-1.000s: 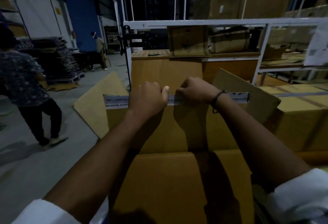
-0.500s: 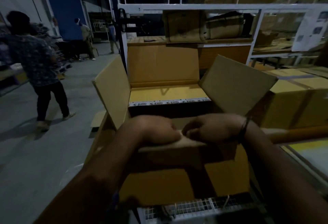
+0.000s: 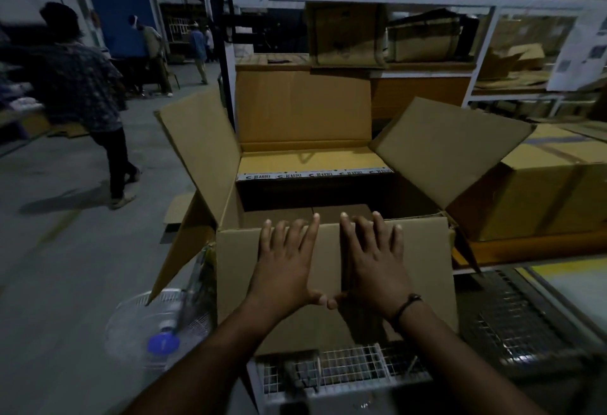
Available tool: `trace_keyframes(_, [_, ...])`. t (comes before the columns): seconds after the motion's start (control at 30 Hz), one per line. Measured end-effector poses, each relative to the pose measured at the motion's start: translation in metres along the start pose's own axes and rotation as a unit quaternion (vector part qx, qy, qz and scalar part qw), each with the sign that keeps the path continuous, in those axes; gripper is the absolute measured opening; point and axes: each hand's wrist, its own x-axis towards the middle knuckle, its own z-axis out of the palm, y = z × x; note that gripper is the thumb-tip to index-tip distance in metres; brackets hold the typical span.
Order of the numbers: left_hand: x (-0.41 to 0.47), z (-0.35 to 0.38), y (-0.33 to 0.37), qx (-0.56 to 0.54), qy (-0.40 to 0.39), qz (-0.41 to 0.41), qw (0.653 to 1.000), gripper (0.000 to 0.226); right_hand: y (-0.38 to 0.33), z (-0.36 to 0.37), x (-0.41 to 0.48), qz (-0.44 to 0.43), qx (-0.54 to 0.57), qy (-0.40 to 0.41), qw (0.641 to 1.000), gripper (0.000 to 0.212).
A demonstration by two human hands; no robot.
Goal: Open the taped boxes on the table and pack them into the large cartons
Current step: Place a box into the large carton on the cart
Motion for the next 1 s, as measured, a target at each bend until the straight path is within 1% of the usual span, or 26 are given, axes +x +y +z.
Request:
trace_keyframes(0.1, [-0.001, 0.016, -0.003, 0.014, 0.056, 0.007, 0.998, 0.143, -0.003, 0.016, 0.000, 0.014, 0.001, 0.041, 0.999, 0.154])
trace_keyframes(0.17, [0.004, 0.024, -0.006, 0.033, 0.076, 0.011, 0.997, 0.139, -0.002, 0.025, 0.006, 0.009, 0.005, 0.066, 0.998, 0.151])
trace_keyframes(0.27, [0.021, 0.026, -0.006, 0.047, 0.071, -0.006, 0.996, 0.136, 0.004, 0.028, 0.020, 0.006, -0.003, 0.082, 0.997, 0.147])
trace_keyframes(0.43, [0.031, 0.024, -0.003, 0.033, 0.073, -0.020, 0.997, 0.134, 0.012, 0.032, 0.029, -0.001, -0.020, 0.110, 0.994, 0.146])
trace_keyframes(0.63, [0.022, 0.030, -0.004, 0.031, 0.099, -0.024, 0.994, 0.131, -0.002, 0.027, 0.037, -0.083, -0.023, 0.224, 0.971, 0.118])
trace_keyframes(0.77, [0.019, 0.031, -0.001, 0.040, 0.113, -0.044, 0.992, 0.130, -0.003, 0.029, 0.041, -0.081, -0.007, 0.236, 0.968, 0.115])
trace_keyframes(0.87, [0.020, 0.031, 0.000, 0.049, 0.119, -0.051, 0.990, 0.129, 0.004, 0.031, 0.043, -0.080, -0.010, 0.233, 0.969, 0.117])
trace_keyframes(1.0, [0.020, 0.030, 0.000, 0.047, 0.127, -0.052, 0.989, 0.132, 0.003, 0.030, 0.045, -0.083, -0.014, 0.222, 0.971, 0.114])
